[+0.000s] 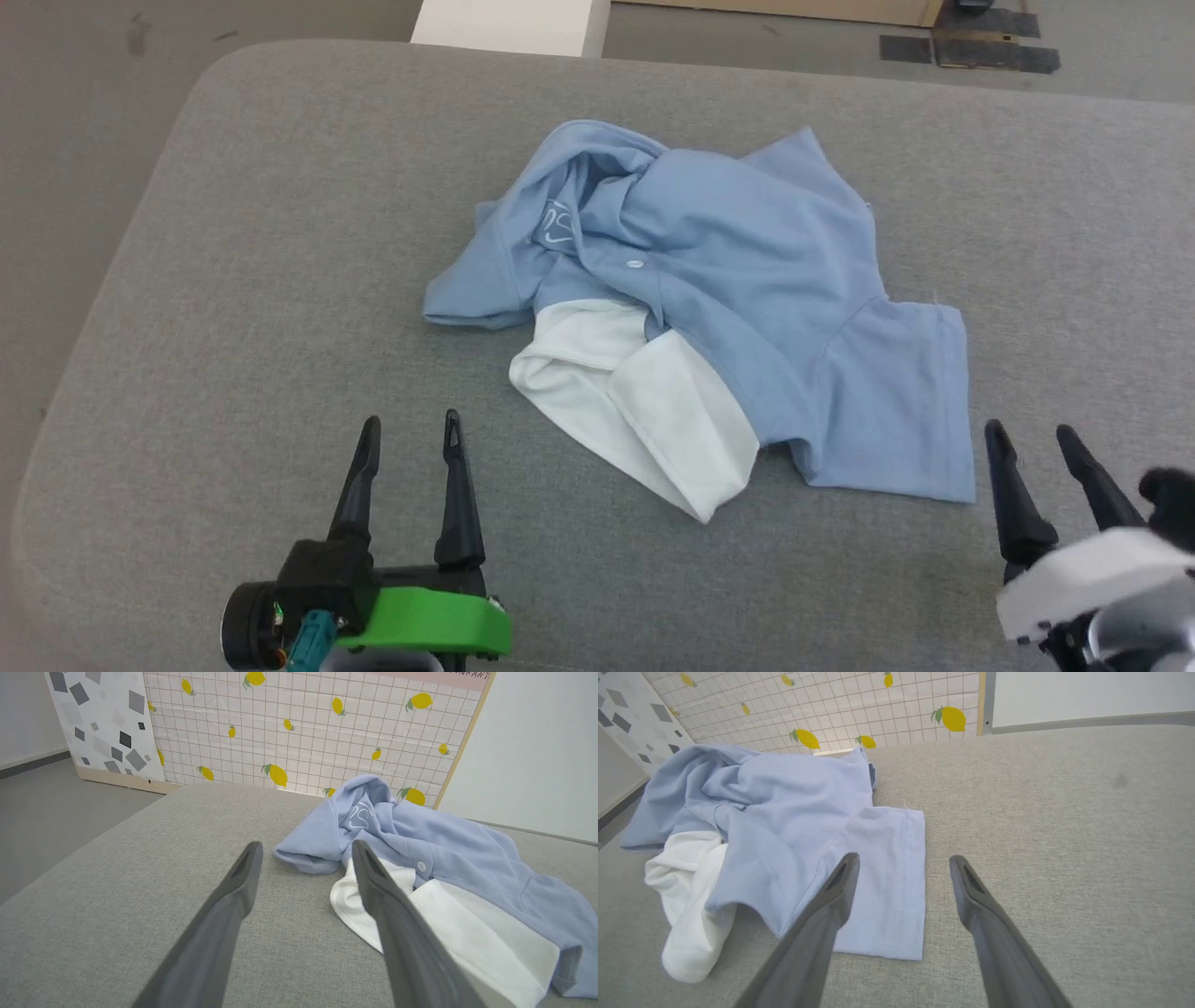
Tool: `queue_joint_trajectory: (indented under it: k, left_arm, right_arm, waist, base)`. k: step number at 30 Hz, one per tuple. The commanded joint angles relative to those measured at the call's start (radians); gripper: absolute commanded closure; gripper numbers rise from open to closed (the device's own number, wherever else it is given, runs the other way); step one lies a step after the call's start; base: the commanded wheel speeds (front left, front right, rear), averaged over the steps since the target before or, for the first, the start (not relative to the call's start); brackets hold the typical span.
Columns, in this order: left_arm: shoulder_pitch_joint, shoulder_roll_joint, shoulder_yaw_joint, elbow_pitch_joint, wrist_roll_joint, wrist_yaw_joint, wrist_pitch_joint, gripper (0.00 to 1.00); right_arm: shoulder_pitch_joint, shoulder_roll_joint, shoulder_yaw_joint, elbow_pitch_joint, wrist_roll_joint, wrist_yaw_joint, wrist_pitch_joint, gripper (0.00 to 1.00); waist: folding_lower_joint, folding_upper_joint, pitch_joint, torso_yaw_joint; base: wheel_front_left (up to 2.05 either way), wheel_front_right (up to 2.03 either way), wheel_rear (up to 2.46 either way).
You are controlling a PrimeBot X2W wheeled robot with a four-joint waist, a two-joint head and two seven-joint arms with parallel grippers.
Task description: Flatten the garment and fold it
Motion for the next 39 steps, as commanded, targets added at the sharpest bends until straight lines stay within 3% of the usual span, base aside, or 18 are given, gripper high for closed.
queue_joint_trajectory:
  k: [1,9,16,17,18,28,39]
  left_arm:
    - [-0.005,-0.012,0.006,0.005,0.016,-0.013,-0.004,0.00]
    - [-0.035,-0.053,0.004,0.051,0.020,-0.070,-0.004,0.00]
    - [-0.050,-0.064,0.012,0.070,0.018,-0.092,-0.004,0.00]
    - [-0.052,-0.065,0.014,0.071,0.019,-0.094,-0.004,0.00]
    - [-0.053,-0.065,0.014,0.072,0.021,-0.095,-0.004,0.00]
    - [-0.045,-0.067,0.025,0.083,0.010,-0.101,-0.005,0.00]
    - [-0.019,-0.067,0.023,0.104,0.007,-0.121,-0.005,0.00]
  right_arm:
    - [-0.039,0.000,-0.007,0.003,-0.016,-0.001,0.047,0.00]
    - [-0.154,-0.003,-0.056,0.111,-0.132,-0.001,0.370,0.00]
    - [-0.212,-0.023,-0.061,0.232,-0.166,-0.001,0.482,0.00]
    - [-0.221,-0.028,-0.058,0.249,-0.172,-0.001,0.491,0.44]
    - [-0.231,-0.029,-0.059,0.262,-0.170,-0.001,0.497,1.00]
    - [-0.262,-0.084,-0.060,0.213,-0.136,-0.001,0.447,1.00]
    - [-0.201,-0.266,-0.330,0.259,-0.244,-0.001,0.356,1.00]
  waist:
    - [0.0000,0.0000,0.011,0.010]
    - [0.0000,0.0000,0.054,0.064]
    - [0.0000,0.0000,0.077,0.107]
    - [0.0000,0.0000,0.079,0.110]
    - [0.0000,0.0000,0.081,0.113]
    - [0.0000,0.0000,0.030,0.067]
    - [0.0000,0.0000,0.005,0.060]
  base:
    - [0.00,0.00,0.00]
    - [0.00,0.00,0.00]
    - [0.00,0.00,0.00]
    - [0.00,0.00,0.00]
    - [0.00,0.00,0.00]
    - [0.00,0.00,0.00]
    - [0.00,0.00,0.00]
